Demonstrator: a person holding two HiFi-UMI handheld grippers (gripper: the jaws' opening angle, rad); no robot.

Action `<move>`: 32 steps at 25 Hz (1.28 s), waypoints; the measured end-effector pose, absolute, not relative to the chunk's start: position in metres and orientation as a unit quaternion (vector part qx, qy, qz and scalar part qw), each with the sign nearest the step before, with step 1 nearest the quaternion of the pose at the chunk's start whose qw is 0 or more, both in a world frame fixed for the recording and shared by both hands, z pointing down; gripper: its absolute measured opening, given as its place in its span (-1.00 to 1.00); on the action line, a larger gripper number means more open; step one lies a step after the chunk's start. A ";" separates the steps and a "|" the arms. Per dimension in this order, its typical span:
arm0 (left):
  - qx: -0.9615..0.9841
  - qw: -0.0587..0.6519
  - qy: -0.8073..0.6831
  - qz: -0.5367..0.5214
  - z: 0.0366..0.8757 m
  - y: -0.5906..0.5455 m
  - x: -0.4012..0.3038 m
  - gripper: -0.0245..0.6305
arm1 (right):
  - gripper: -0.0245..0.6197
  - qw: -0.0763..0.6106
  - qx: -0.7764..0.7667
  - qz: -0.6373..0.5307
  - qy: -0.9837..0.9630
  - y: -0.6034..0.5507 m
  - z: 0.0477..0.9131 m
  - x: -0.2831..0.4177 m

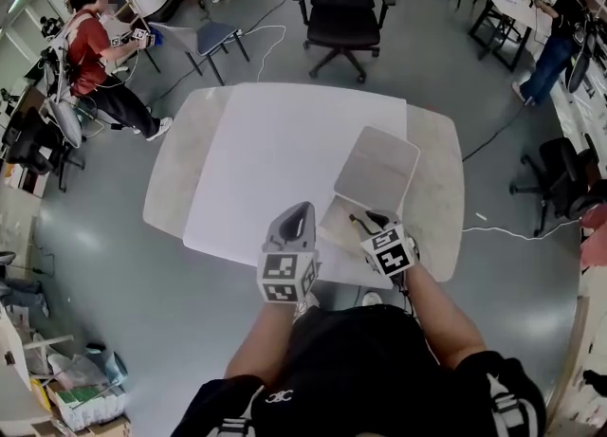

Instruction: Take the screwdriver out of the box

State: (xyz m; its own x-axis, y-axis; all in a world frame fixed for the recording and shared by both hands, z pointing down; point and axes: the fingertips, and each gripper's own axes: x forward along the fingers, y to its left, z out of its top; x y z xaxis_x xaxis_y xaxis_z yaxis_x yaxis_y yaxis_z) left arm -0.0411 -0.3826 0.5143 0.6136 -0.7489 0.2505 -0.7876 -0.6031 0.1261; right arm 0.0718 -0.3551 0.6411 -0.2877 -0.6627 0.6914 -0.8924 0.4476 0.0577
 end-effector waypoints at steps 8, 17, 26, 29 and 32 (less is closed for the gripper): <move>0.889 0.117 -0.433 0.091 0.520 -0.385 -0.045 -0.91 | -0.66 0.422 0.458 0.228 -0.748 -0.359 0.702 0.067; 0.881 0.119 -0.449 0.093 0.519 -0.388 -0.068 -0.91 | -0.65 0.502 0.429 0.232 -0.714 -0.372 0.739 0.063; 0.874 0.117 -0.462 0.090 0.517 -0.393 -0.088 -0.91 | -0.65 0.547 0.400 0.251 -0.691 -0.376 0.766 0.060; 0.871 0.121 -0.468 0.090 0.518 -0.394 -0.093 -0.91 | -0.65 0.563 0.399 0.232 -0.685 -0.382 0.767 0.060; 0.869 0.121 -0.471 0.090 0.520 -0.393 -0.096 -0.91 | -0.65 0.584 0.401 0.208 -0.675 -0.383 0.769 0.066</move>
State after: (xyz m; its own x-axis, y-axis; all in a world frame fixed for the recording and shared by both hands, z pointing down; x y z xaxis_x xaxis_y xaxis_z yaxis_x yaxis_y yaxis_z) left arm -0.0955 -0.3929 0.5199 0.5403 -0.7965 0.2712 -0.8404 -0.5271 0.1261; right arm 0.0665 -0.3833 0.7693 0.0021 -0.2976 0.9547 -0.7838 0.5923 0.1864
